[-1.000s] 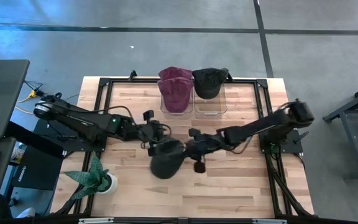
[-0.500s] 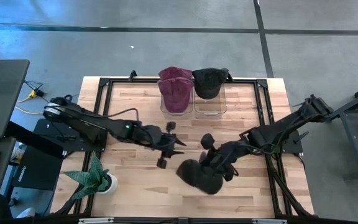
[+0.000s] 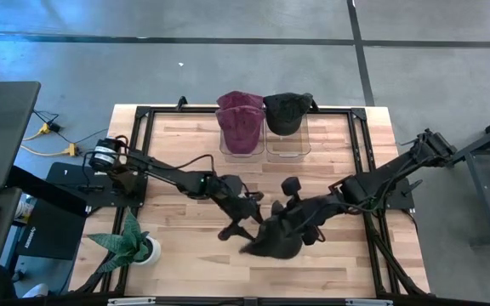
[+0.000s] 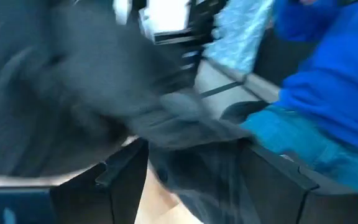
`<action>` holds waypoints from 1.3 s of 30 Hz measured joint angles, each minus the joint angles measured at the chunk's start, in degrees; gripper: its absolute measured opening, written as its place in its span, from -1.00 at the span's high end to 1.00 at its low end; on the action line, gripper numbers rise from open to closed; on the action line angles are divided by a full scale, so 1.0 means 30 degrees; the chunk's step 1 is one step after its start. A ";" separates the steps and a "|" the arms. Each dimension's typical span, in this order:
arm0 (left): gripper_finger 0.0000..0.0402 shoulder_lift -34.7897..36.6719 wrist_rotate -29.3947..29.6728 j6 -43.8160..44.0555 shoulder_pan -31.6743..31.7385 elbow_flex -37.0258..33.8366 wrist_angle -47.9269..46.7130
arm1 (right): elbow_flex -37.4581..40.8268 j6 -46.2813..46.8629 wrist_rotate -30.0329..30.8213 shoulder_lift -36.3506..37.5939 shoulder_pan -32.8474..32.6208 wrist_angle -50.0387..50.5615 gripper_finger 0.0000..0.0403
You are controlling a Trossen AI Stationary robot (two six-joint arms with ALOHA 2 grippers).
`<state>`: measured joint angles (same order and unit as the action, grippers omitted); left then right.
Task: Pick & Place hat
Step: Put the black cap into the right transparent bin
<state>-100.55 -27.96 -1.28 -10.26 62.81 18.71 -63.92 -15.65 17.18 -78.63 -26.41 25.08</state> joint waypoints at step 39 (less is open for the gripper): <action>0.08 0.0794 0.3976 0.3081 0.1992 0.0874 -0.1303 | 0.0000 0.9562 0.3531 0.0820 -0.1428 0.3264 0.96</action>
<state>-98.17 -16.03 7.97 -4.28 65.43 14.80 -63.92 13.04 27.77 -76.17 -30.70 34.87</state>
